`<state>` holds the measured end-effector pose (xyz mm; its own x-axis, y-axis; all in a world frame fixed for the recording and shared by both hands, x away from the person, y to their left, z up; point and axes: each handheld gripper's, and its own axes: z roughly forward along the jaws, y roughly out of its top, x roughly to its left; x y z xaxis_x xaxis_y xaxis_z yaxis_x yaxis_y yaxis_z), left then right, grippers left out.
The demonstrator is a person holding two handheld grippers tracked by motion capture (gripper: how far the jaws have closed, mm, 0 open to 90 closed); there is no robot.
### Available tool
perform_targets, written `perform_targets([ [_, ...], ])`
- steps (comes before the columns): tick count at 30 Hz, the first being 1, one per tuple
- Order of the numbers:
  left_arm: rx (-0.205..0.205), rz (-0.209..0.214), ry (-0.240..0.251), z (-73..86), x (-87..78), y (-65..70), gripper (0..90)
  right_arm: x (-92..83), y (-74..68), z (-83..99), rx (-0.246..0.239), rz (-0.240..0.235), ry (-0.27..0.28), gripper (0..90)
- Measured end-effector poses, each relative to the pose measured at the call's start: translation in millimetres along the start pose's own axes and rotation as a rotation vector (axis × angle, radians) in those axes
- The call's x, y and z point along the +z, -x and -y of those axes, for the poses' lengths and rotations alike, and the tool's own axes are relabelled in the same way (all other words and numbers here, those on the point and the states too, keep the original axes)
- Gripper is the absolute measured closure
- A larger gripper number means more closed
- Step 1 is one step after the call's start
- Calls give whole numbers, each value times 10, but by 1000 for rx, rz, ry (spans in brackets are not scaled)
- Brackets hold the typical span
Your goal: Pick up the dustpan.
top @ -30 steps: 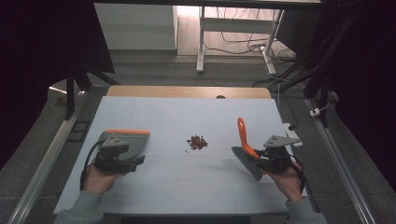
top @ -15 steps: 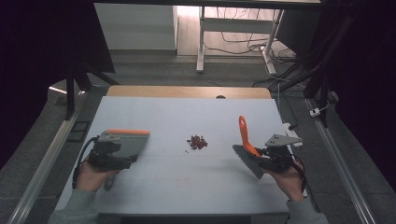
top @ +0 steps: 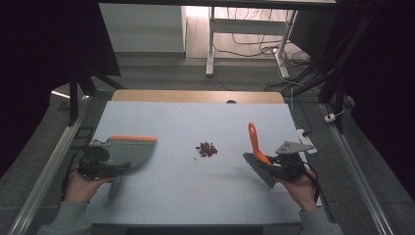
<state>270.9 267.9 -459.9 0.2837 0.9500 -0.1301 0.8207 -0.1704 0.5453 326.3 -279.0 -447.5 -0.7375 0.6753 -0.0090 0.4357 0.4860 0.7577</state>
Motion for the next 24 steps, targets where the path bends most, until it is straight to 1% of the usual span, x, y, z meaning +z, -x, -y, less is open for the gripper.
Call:
perform_targets([
  [1,-11,-7,-11,14,11,-17,147,-5,2,4,2,4,1,704],
  [2,-45,-13,-24,58,28,-57,146,-7,1,4,2,4,1,704],
  [3,-45,-13,-24,58,28,-57,147,-9,-2,4,2,4,0,704],
  [6,-95,3,-35,151,51,-107,146,-7,-10,1,-2,3,-1,704],
  [8,-113,8,-41,195,70,-120,145,2,-17,-2,-4,0,-3,704],
  [10,-120,14,-53,221,100,-116,145,7,-15,2,-5,2,-7,704],
  [14,-128,42,-85,248,198,-112,151,11,-16,7,-5,4,-10,704],
  [17,-144,48,-103,263,275,-133,159,20,-19,7,-8,2,-10,704],
  [19,-156,50,-106,273,324,-144,174,29,-18,10,-9,0,-13,704],
  [20,-161,76,-105,291,376,-152,187,34,-18,12,-9,1,-15,704],
  [22,-161,84,-111,298,405,-157,194,38,-18,14,-10,3,-17,704],
  [24,-162,79,-122,303,455,-165,218,45,-22,16,-12,4,-19,704],
])
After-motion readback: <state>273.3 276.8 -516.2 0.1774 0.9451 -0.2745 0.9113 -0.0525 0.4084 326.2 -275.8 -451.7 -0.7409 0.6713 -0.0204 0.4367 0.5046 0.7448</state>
